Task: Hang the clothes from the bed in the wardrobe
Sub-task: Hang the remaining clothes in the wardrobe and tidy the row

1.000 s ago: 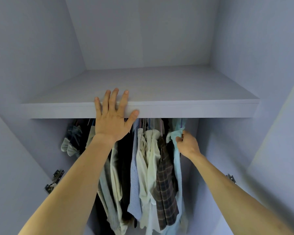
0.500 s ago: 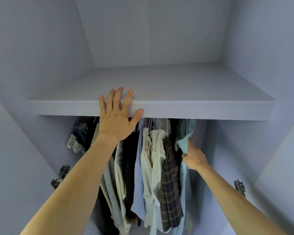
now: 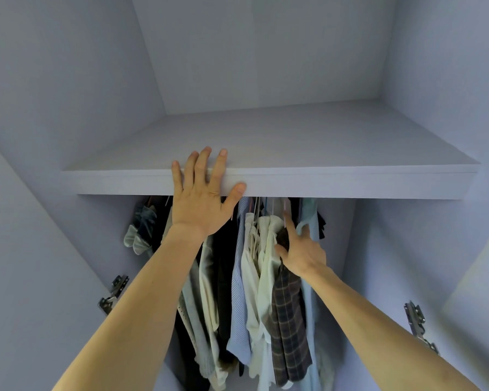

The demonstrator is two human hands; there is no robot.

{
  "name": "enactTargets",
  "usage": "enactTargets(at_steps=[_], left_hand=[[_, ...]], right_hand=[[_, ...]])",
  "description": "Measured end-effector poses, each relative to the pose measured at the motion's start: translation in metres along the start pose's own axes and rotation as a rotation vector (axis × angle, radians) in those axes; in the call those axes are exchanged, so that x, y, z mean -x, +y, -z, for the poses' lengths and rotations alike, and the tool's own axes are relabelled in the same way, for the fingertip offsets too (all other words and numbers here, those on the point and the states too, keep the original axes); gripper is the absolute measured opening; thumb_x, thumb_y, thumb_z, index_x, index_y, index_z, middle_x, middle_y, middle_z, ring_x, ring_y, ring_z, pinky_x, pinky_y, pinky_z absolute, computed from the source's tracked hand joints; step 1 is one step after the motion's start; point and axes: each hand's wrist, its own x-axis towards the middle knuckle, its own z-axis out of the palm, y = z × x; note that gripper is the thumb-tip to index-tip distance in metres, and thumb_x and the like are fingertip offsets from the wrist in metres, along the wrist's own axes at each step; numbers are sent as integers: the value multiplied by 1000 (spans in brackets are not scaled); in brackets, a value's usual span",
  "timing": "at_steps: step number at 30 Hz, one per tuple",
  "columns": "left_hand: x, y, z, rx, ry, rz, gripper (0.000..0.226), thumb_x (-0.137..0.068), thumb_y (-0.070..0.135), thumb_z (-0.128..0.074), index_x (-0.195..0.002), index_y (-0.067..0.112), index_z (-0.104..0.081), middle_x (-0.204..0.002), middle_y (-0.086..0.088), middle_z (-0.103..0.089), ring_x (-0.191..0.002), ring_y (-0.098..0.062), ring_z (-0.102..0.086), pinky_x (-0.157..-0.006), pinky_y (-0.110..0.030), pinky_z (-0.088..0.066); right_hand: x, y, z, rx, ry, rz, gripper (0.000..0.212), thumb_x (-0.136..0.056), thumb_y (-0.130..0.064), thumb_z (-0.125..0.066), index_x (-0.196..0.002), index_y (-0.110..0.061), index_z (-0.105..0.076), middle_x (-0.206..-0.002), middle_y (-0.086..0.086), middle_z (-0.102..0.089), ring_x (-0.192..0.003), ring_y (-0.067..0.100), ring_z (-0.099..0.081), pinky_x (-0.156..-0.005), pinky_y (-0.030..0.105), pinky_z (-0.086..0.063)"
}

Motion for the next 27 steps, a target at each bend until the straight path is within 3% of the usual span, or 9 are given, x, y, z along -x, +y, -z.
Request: enactTargets(at_steps=[2, 4, 10, 13, 16, 18, 21, 23, 27], left_hand=[[0, -1, -1, -1, 2, -6, 75, -97, 68, -22, -157, 25, -5, -161, -13, -19, -149, -36, -14, -121, -59, -1], [0, -2, -1, -3, 4, -10, 75, -97, 69, -21, -157, 25, -6, -161, -12, -19, -149, -35, -14, -121, -59, 0], [-2, -3, 0, -7, -5, -2, 75, -97, 69, -18, -156, 25, -6, -160, -12, -19, -149, -35, -14, -121, -59, -1], [-1, -4, -1, -7, -12, 3, 75, -97, 69, -19, -156, 25, -5, -161, -12, -18, -149, -35, -14, -121, -59, 0], [-1, -3, -2, -3, -3, 0, 74, -98, 68, -21, -156, 25, -7, -160, -13, -19, -149, -35, -15, -121, -60, -1], [0, -4, -3, -3, 4, 1, 74, -98, 68, -23, -156, 25, -8, -160, -13, -20, -149, -35, -16, -121, -60, -2], [0, -5, -5, -1, 18, 3, 74, -98, 68, -25, -156, 25, -9, -160, -12, -21, -148, -35, -16, -121, -59, -2], [-1, -6, -5, -6, 17, 5, 74, -98, 68, -24, -156, 25, -8, -160, -12, -21, -149, -34, -16, -121, -58, -1], [0, -5, -3, -19, -4, 21, 74, -97, 69, -19, -156, 26, -7, -161, -10, -19, -149, -33, -15, -121, -57, 1]], right_hand=[[-7, 1, -1, 108, -33, -11, 69, -102, -27, -43, -158, -31, -3, -136, 20, -47, -99, 36, -64, -74, 41, -54], [-8, 7, -1, 108, -43, -73, 72, -99, -12, -43, -159, -24, -6, -129, 19, -53, -102, 36, -62, -77, 40, -54], [-9, 30, -3, -13, 28, -147, 76, -95, -10, -47, -158, -29, -8, -130, 18, -57, -98, 35, -65, -67, 37, -52], [-4, 16, -6, 6, 33, -180, 65, -101, -31, -41, -158, -25, -10, -148, 23, -38, -109, 40, -60, -77, 42, -52], [2, -6, -11, 166, 209, -81, 66, -100, -55, -31, -157, -24, -19, -163, 24, -3, -142, 52, -23, -108, 64, -30], [-2, -17, -16, 220, 277, 174, 68, -95, -61, -34, -156, -34, -23, -165, 18, -2, -146, 54, -8, -107, 75, -19], [-13, -35, -27, 310, 90, 371, 70, -92, -74, -28, -154, -49, -5, -167, 5, 12, -147, 51, 15, -104, 84, -7], [-18, -42, -30, 348, -5, 349, 70, -93, -72, -29, -153, -51, 2, -166, 1, 15, -145, 49, 23, -102, 85, -1], [-20, -38, -27, 383, -42, 260, 66, -98, -47, -41, -155, -43, -6, -166, -2, 16, -147, 48, 19, -105, 83, -2]])
